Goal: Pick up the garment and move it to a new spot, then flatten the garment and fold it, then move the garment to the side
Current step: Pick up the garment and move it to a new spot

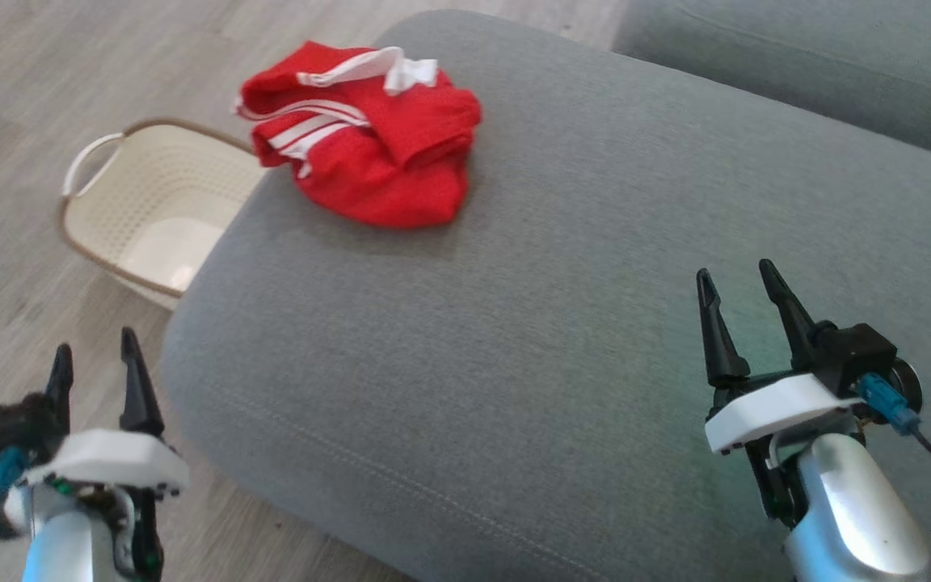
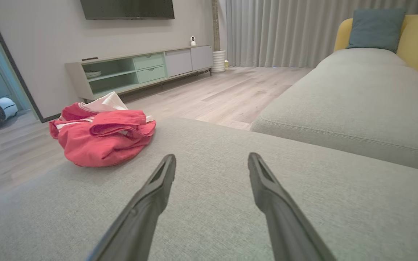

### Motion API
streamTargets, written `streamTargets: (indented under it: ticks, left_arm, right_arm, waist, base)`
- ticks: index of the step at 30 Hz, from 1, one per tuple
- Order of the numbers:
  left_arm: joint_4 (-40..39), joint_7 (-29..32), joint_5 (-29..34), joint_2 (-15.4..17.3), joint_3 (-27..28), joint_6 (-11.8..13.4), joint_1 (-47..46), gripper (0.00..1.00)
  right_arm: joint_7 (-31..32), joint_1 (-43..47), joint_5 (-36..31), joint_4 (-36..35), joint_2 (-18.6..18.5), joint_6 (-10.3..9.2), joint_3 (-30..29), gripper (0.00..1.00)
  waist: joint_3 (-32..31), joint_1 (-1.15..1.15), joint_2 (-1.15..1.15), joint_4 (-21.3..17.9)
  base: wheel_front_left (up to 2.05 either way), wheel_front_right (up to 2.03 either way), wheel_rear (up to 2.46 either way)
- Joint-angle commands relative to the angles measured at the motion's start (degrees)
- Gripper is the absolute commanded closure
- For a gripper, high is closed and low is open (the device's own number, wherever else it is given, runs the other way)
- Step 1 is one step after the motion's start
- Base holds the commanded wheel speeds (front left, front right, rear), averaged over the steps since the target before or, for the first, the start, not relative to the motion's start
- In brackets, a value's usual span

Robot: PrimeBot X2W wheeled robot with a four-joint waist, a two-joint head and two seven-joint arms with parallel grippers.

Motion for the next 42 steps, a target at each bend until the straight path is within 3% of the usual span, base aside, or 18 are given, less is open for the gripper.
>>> streamTargets:
  ticks: [1, 17, 32, 42]
  left_arm:
    - [0.13, -0.7, 0.34, 2.31, 1.41, -0.88, -5.19, 0.0]
    - [16.5, -0.7, -1.35, 10.04, -3.07, -5.11, -24.96, 0.0]
    - [34.14, 0.24, -12.76, 17.36, -18.86, -5.3, -44.15, 0.0]
    - [45.7, 7.67, -15.68, 19.84, -20.86, -4.32, -51.69, 0.0]
  right_arm:
    - [-0.62, -1.0, -0.57, -2.31, -0.46, 0.43, 1.29, 0.0]
    - [-0.62, -4.83, -1.3, -4.6, -3.38, 0.43, 4.04, 0.0]
    - [-0.62, -8.17, -1.64, -6.75, -4.32, 0.43, 5.69, 0.0]
    - [-0.62, -9.74, -1.43, -6.76, -3.68, 0.43, 6.02, 0.0]
  waist:
    - [0.98, 0.0, 0.0, -2.48]
    - [9.37, 0.0, 0.0, -12.31]
    - [16.53, 0.0, 0.0, -18.98]
    - [18.96, 0.0, 0.0, -21.89]
  base:
    - [0.0, 0.0, 0.0]
    - [0.0, 0.0, 0.0]
    - [0.0, 0.0, 0.0]
    - [0.0, 0.0, 0.0]
